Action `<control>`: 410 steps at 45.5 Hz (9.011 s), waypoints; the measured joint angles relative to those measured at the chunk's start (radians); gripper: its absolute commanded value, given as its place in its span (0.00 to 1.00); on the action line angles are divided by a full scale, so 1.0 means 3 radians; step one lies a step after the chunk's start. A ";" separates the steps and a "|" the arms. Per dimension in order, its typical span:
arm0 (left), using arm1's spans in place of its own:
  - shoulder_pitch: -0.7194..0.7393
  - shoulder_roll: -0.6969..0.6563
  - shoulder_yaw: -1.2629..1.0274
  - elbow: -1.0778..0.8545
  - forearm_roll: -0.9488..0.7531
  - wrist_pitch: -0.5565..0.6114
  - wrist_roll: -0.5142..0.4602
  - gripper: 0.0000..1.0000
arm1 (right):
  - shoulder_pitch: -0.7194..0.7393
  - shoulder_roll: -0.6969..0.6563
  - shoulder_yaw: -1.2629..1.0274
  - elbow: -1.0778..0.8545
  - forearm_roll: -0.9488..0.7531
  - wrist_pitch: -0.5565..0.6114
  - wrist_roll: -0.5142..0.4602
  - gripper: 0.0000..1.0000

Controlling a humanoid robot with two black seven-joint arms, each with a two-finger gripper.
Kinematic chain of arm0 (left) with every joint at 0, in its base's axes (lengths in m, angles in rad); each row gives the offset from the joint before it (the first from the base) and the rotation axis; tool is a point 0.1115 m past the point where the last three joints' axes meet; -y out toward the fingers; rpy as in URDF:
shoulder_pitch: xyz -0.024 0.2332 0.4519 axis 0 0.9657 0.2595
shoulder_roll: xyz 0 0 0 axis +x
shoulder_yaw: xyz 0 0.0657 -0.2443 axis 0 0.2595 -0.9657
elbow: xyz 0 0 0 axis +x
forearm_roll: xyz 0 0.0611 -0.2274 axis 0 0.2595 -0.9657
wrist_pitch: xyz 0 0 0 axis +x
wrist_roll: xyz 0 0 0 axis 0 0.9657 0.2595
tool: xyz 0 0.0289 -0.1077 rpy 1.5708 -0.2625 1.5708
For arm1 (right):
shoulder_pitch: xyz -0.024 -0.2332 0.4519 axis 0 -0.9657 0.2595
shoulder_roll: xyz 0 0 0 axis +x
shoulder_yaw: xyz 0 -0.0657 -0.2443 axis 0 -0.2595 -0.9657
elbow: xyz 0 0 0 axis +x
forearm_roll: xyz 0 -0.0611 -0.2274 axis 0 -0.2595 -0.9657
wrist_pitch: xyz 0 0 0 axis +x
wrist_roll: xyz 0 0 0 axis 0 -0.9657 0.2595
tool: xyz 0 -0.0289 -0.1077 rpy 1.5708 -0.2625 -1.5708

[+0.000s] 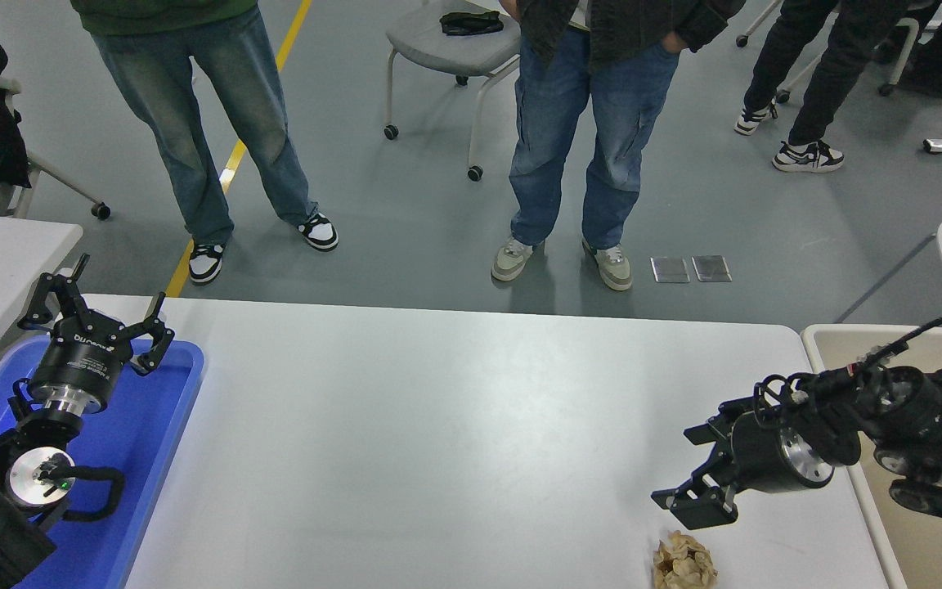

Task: Clean the table surface

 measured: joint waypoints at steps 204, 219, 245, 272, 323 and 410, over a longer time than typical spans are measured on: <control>0.0005 0.0000 0.0000 0.0000 0.0000 0.0000 -0.0002 1.00 | -0.0877 -0.0866 0.0806 0.0438 0.0601 -0.0576 -0.0034 0.00; 0.0005 0.0000 0.0000 0.0000 0.0000 0.0000 -0.0003 1.00 | -0.0446 -0.1183 0.1359 0.0528 0.1402 -0.0027 0.0103 0.00; 0.0002 0.0000 0.0000 0.0000 0.0000 0.0000 -0.0005 1.00 | -0.0360 -0.1641 0.2207 0.0192 0.2630 0.0580 0.0218 0.00; 0.0004 0.0000 0.0000 0.0000 0.0000 0.0000 -0.0005 1.00 | -0.0758 -0.1652 0.2146 -0.1635 0.4010 0.0425 0.0713 0.00; 0.0005 0.0000 0.0000 0.0000 0.0000 0.0000 -0.0005 1.00 | -0.1901 0.0586 0.2214 -0.5033 0.6263 0.0360 0.0768 0.00; 0.0005 0.0000 0.0000 0.0000 0.0000 0.0000 -0.0005 1.00 | -0.2199 0.1396 0.2602 -0.5178 0.6447 -0.0897 0.0805 1.00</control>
